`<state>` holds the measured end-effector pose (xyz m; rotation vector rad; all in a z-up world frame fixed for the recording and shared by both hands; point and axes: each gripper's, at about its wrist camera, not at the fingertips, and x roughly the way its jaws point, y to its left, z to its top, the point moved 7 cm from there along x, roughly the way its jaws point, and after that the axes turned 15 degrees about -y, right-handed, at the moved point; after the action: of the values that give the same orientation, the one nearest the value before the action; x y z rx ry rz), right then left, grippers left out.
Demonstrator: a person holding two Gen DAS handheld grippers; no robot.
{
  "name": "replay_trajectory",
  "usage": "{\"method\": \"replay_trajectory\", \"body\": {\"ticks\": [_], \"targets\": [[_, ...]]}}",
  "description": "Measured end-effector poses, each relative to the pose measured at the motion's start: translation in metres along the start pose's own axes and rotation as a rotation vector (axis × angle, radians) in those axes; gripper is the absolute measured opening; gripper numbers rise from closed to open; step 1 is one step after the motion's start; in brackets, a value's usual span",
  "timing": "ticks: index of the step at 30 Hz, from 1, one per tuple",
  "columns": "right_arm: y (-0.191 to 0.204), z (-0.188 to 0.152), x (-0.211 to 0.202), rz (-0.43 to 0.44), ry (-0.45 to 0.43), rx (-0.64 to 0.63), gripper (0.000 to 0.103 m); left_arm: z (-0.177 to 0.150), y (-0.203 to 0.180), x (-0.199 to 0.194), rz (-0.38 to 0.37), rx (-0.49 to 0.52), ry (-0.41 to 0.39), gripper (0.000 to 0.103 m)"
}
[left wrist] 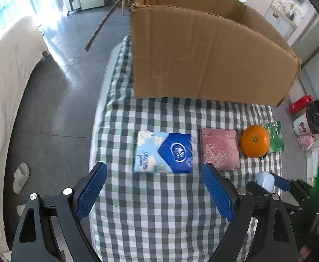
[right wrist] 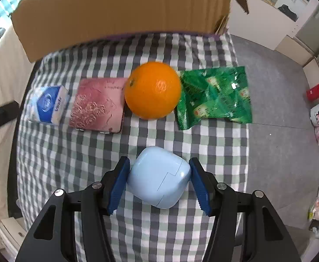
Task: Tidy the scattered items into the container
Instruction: 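Grasp the blue tissue pack with the left gripper while the right gripper grasps the earbud case, then carry the tissue pack and earbud case into the box and release both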
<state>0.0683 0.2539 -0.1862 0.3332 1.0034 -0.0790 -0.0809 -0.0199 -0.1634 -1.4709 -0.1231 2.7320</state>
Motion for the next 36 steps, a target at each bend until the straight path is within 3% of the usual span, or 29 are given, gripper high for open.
{"method": "replay_trajectory", "body": {"ticks": [6,18,22,24,30,36], "targets": [[-0.003,0.005,-0.013,0.008,-0.024,-0.005,0.056,-0.008,-0.015,0.026,-0.034,0.026,0.0,0.091],[-0.01,0.02,-0.02,0.03,-0.032,0.001,0.056,-0.013,-0.018,0.071,0.023,0.071,-0.01,0.091],[-0.027,0.023,-0.032,0.038,-0.033,0.002,0.056,-0.015,-0.019,0.071,0.026,0.071,-0.022,0.09],[-0.029,0.025,-0.031,0.042,-0.034,0.003,0.056,-0.019,-0.018,0.068,0.024,0.062,-0.024,0.075],[-0.029,0.028,-0.031,0.052,-0.038,0.001,0.056,-0.025,-0.021,0.056,0.003,0.064,-0.031,0.074],[-0.025,0.036,-0.033,0.066,-0.045,-0.009,0.056,-0.009,-0.024,0.034,0.012,0.051,-0.053,0.074]]}}
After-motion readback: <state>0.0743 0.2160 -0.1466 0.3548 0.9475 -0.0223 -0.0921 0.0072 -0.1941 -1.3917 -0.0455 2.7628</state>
